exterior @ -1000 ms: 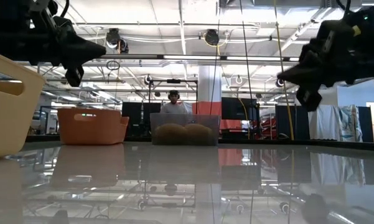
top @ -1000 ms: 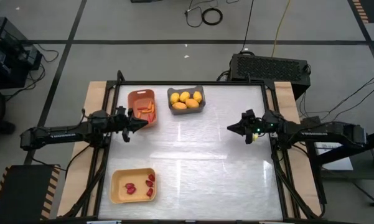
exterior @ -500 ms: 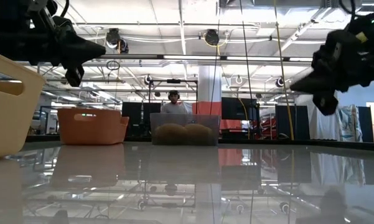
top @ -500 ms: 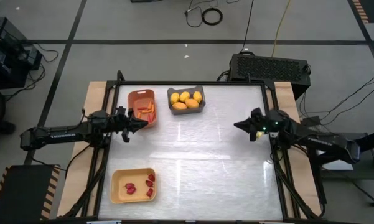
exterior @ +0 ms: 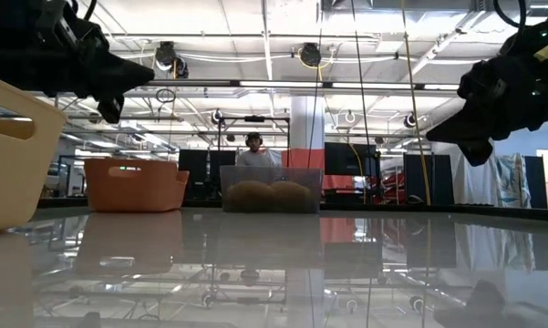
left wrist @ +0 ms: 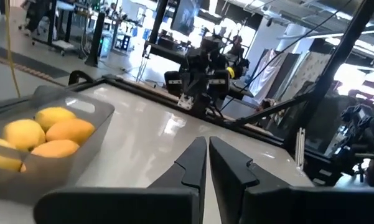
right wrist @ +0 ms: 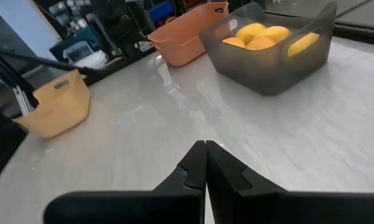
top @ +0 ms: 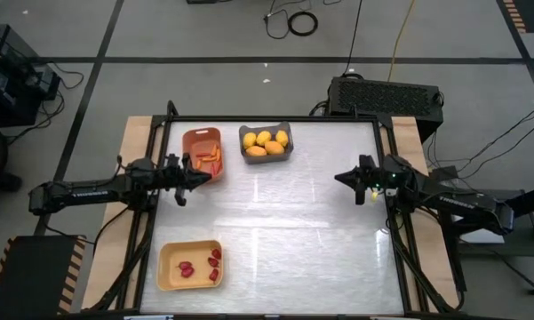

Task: Sort produce into baskets
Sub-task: Return to Home Position

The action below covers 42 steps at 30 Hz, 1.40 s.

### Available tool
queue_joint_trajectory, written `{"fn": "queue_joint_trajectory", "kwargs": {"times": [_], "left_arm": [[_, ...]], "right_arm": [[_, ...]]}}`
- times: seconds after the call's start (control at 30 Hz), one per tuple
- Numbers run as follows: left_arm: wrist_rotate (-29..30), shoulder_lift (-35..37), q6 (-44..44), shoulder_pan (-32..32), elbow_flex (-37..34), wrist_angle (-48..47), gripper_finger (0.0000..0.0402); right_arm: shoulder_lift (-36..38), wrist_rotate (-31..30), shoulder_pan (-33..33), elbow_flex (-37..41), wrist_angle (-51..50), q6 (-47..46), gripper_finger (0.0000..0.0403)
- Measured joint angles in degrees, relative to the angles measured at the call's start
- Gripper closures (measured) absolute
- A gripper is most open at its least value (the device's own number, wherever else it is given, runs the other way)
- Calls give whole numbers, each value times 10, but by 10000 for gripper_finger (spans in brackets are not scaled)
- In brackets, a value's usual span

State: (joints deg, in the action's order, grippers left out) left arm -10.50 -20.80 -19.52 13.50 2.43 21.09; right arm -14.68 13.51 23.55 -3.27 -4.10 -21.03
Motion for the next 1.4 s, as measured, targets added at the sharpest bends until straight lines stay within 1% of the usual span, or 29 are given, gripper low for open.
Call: {"fn": "queue_joint_trajectory", "kwargs": {"times": [0.1,0.17,0.23,0.3,0.47,0.53,0.57,0.63,0.87,1.4], "left_arm": [[-8,7,-30,0,-1,-18,380],[-34,21,-41,0,-1,-36,389],[-44,40,-41,0,-1,-57,396],[-20,63,-41,0,-1,-87,396],[82,116,-47,0,-1,-212,395],[105,121,-69,0,-1,-242,395],[107,121,-86,0,-1,-248,395],[114,119,-97,0,-1,-249,395],[122,117,-39,0,-1,-249,395],[122,117,-40,0,-1,-250,395]], "right_arm": [[0,0,0,0,15,-19,403],[0,0,0,0,34,-5,403],[3,4,0,0,31,18,403],[6,5,0,0,18,41,403],[8,5,0,0,13,85,403],[8,5,0,0,12,83,403],[8,5,0,0,13,83,403],[8,5,0,0,12,83,403],[8,5,0,0,12,83,403],[8,5,0,0,12,83,403]]}}
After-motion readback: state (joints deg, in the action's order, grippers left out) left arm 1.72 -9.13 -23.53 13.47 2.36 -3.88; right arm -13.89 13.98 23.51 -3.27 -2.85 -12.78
